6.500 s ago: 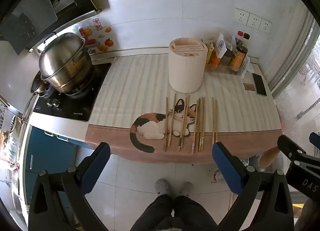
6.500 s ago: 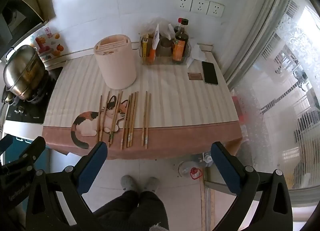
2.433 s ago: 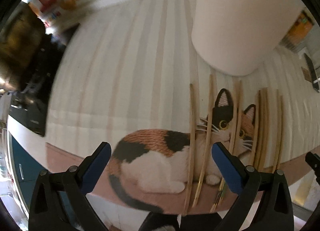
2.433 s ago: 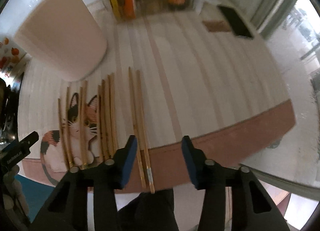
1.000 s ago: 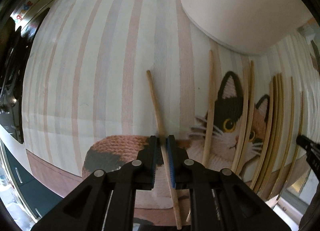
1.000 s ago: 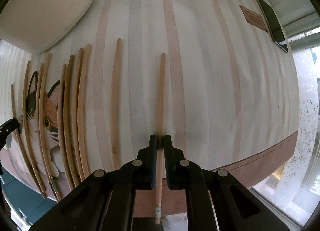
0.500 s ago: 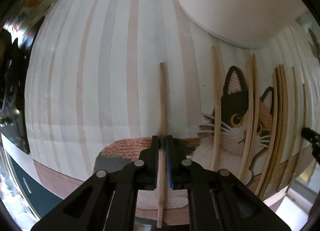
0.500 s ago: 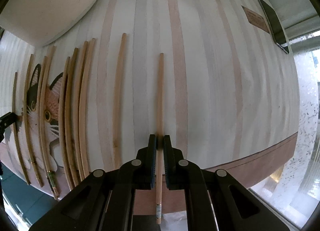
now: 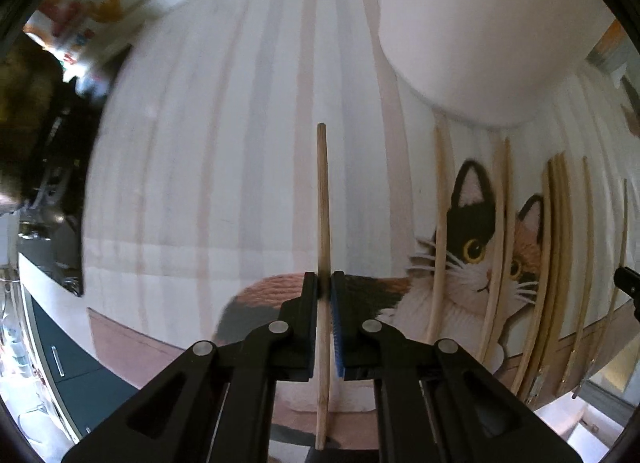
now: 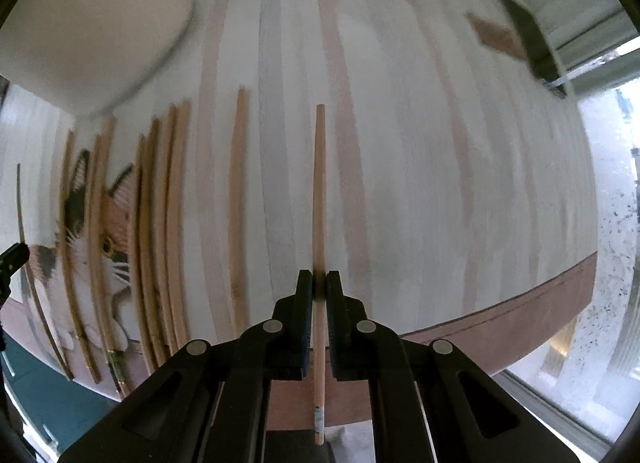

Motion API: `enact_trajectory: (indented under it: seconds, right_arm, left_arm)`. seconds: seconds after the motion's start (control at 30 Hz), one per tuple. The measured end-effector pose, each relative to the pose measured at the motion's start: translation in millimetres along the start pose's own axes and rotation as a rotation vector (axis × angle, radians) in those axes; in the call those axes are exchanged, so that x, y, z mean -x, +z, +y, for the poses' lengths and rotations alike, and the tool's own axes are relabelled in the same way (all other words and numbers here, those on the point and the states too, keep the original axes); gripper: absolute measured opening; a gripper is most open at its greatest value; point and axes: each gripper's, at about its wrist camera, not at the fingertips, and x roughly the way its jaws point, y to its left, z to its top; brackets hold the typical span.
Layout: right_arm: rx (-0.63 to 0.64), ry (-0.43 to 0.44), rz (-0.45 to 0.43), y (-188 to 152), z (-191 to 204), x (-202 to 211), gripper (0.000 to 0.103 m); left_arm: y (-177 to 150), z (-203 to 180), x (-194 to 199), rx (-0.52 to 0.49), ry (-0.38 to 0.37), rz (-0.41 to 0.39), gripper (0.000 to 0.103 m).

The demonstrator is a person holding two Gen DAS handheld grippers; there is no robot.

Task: Organize utensils
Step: 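Lift the held chopsticks off the cat mat with both tools, then carry both held chopsticks up over the pink chopstick holder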

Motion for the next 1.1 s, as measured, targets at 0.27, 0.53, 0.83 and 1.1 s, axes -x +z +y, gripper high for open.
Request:
enact_trajectory:
  seconds: [0.27, 0.53, 0.83, 1.1]
  right_arm:
    - [-0.047, 0.026, -0.145, -6, -7, 52, 0.007]
    - [-0.08, 0.102, -0.315, -10, -11, 120, 0.007]
    - [-0.112, 0.286, -0.55, 12, -10, 230, 0.007]
    - [-0.09, 0.38, -0.72, 77, 1, 305, 0.007]
  left_arm:
    - [-2, 14, 68, 0.054, 0.01, -0.159, 0.004]
    - [17, 40, 141, 0.106, -0.039, -0.314, 0.004]
    - [37, 60, 256, 0.178, -0.191, -0.493, 0.004]
    - [82, 70, 330, 0.238, -0.266, -0.649, 0.004]
